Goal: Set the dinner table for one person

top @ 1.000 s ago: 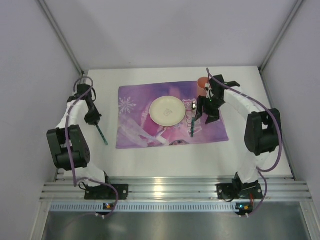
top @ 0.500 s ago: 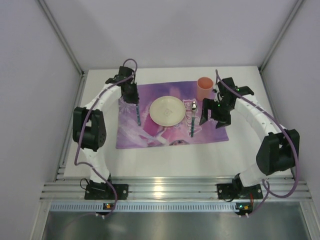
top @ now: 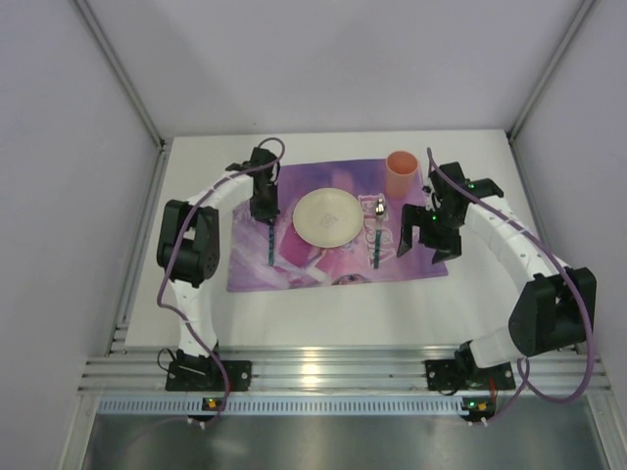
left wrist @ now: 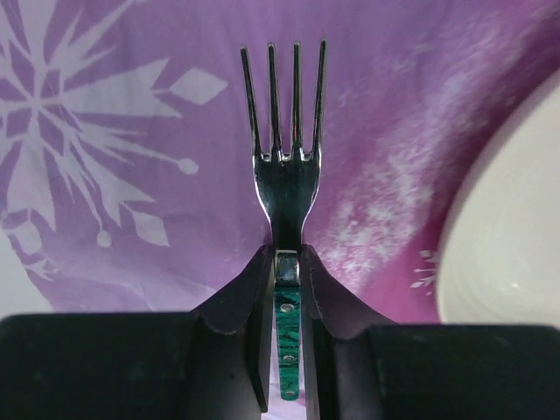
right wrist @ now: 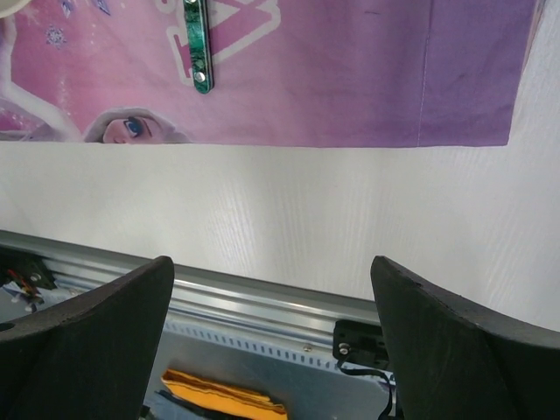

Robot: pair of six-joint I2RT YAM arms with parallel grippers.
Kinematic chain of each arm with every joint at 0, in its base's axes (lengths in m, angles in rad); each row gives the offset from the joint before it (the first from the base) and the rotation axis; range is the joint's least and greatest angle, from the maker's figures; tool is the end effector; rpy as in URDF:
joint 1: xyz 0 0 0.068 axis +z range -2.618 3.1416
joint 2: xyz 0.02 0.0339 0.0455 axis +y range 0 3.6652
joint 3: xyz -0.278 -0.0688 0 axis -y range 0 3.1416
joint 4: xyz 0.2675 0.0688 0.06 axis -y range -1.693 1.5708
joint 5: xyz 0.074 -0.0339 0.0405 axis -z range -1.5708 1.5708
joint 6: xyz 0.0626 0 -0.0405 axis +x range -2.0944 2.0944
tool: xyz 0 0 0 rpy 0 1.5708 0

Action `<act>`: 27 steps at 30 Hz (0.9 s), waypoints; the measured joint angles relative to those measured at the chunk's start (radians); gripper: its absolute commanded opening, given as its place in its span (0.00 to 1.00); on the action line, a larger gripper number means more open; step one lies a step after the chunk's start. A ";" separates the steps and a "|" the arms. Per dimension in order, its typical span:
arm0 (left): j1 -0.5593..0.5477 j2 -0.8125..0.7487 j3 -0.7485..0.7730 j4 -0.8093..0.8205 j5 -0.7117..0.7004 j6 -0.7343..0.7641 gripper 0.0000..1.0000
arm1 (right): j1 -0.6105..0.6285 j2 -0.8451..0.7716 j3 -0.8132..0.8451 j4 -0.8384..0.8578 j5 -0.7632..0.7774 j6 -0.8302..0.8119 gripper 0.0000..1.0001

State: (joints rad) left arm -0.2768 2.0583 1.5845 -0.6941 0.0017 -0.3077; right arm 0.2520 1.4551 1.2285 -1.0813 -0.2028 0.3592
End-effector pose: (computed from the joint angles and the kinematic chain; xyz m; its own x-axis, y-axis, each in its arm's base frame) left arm 0.4513 -0.1283 0.1648 -0.9263 -0.0517 -0.3732 -0.0070 0.9927 -0.1202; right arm 0.2847 0.0863 0.2573 -0.9791 0.1034 -0.1749 0.0526 0.9605 0.2734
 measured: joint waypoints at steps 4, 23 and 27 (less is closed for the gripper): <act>0.001 -0.002 -0.063 -0.002 -0.025 -0.004 0.00 | 0.000 0.000 -0.005 -0.005 0.002 0.000 0.95; 0.002 -0.014 -0.066 -0.022 -0.110 -0.103 0.61 | 0.000 -0.002 -0.005 -0.005 0.003 -0.003 0.97; 0.007 -0.042 -0.065 -0.045 -0.124 -0.108 0.95 | 0.000 -0.019 0.000 -0.005 -0.005 -0.018 0.98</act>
State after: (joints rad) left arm -0.2695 2.0167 1.5196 -0.7395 -0.1219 -0.4152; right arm 0.2516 1.4364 1.2282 -1.0859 -0.2081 0.3412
